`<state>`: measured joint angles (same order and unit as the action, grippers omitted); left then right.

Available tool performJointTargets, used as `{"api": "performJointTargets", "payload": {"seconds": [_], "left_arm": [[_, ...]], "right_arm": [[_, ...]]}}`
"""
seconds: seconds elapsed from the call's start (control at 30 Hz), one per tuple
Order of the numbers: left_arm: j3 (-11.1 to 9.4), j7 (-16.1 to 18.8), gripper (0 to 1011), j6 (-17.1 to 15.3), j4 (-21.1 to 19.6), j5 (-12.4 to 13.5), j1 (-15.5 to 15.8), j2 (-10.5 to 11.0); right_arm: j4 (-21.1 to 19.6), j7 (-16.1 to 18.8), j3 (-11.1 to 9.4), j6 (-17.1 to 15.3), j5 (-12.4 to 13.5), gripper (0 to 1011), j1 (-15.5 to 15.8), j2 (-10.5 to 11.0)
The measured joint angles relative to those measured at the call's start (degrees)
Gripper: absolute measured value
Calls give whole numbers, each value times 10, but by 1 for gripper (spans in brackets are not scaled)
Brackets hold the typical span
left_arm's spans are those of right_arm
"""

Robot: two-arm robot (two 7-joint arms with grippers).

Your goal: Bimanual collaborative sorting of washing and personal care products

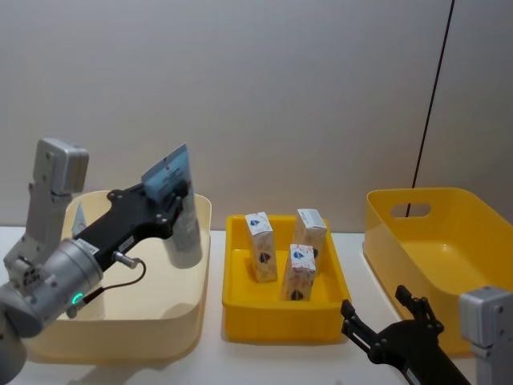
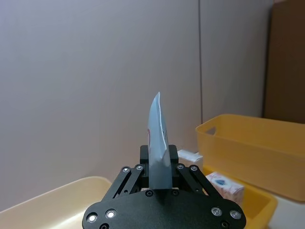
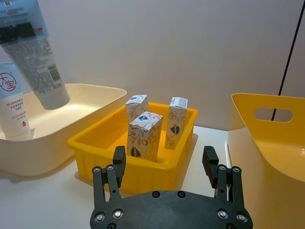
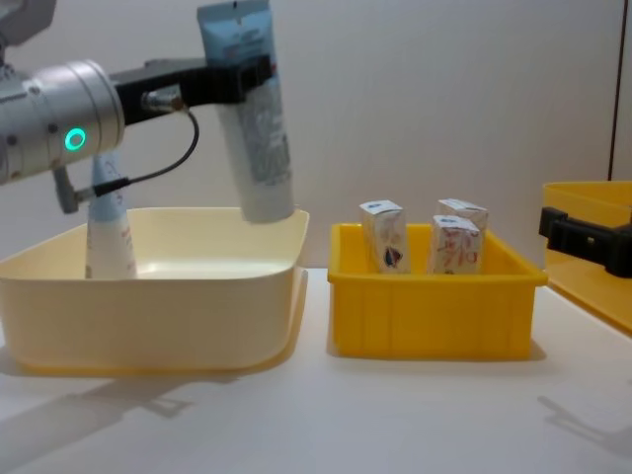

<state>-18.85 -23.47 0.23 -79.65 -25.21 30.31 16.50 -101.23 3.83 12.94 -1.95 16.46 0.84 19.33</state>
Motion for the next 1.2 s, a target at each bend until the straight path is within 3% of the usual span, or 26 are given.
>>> {"api": "performJointTargets", "payload": {"seconds": [0.43,0.77,1.2], "left_arm": [[-13,-73,210,1,0,-54,17,-13],[-42,-133,211,-18,24,-91,40,-32],[-74,-155,210,-33,37,-97,58,-42]], "right_arm": [[0,0,0,0,0,1001,0,0],[0,0,0,0,0,1001,0,0],[0,0,0,0,0,1001,0,0]]}}
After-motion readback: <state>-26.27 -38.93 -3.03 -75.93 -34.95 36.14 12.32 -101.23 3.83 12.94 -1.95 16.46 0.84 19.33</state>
